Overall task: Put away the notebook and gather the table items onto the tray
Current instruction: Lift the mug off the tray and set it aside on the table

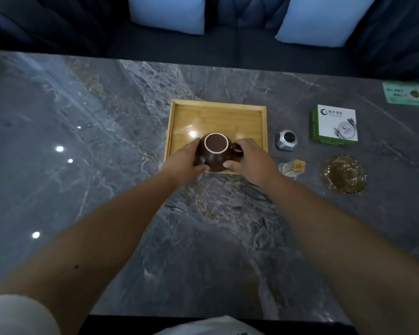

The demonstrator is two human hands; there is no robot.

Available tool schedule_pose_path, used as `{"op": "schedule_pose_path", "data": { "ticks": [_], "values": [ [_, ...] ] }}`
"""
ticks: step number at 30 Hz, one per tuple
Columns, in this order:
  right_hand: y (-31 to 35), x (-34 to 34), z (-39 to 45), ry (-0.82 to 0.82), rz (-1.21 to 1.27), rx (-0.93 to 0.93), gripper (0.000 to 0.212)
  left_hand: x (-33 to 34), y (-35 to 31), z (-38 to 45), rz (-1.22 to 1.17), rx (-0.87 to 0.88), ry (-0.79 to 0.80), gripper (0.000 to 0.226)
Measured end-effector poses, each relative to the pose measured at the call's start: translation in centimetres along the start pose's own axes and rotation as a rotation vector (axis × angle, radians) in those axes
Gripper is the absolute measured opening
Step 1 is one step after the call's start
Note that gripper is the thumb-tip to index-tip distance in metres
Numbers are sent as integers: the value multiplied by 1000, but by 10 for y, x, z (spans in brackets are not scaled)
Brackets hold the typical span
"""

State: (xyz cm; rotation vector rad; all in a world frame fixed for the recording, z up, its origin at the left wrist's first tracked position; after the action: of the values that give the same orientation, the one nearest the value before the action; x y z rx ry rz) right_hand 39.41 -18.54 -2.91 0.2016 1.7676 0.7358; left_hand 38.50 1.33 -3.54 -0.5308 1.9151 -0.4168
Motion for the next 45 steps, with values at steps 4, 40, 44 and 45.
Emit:
{"op": "schedule_pose_path", "data": {
  "ticks": [4, 40, 44, 45],
  "values": [
    [9, -3, -6, -46, 70, -8, 64, 0, -1, -13, -33, -1, -28, 87],
    [55, 85, -182, 105, -29, 27, 62, 74, 57, -192, 1, 29, 39, 78],
    [44, 74, -189, 5, 55, 85, 65, 68, 63, -194, -39, 42, 43, 62],
    [38, 70, -191, -19, 69, 152, 63, 65, 67, -193, -55, -21, 27, 54]
  ]
}}
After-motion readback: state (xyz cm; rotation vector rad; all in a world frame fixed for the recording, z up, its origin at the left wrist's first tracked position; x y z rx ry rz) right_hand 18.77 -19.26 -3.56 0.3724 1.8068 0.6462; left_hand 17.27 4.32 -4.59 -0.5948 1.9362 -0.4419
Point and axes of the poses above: each hand's wrist, its own z-axis towards the middle knuckle, its own x-axis out of the palm, y = z × x, the point moved 5 cm from there along z, towards the middle knuckle, and after that the axes turned 10 degrees about -x, right-handed, at the moved point
